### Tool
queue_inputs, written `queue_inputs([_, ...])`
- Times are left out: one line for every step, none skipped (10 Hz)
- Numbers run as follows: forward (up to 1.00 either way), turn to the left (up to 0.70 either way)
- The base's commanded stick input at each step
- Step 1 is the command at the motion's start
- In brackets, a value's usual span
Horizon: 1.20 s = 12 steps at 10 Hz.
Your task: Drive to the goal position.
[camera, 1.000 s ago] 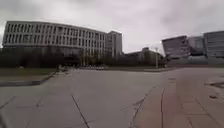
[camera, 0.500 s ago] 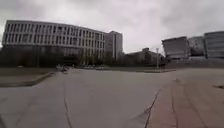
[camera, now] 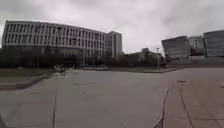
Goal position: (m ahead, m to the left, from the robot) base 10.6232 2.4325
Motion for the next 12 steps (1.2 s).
queue_inputs([0.7,0.06])
queue_inputs([0.7,0.0])
queue_inputs([0.7,0.0])
queue_inputs([0.7,0.0])
queue_inputs([0.7,0.0])
queue_inputs([0.7,0.0])
queue_inputs([0.7,0.0])
queue_inputs([0.7,0.0])
queue_inputs([0.7,0.0])
queue_inputs([0.7,0.0])
queue_inputs([0.7,0.0])
queue_inputs([0.7,0.0])
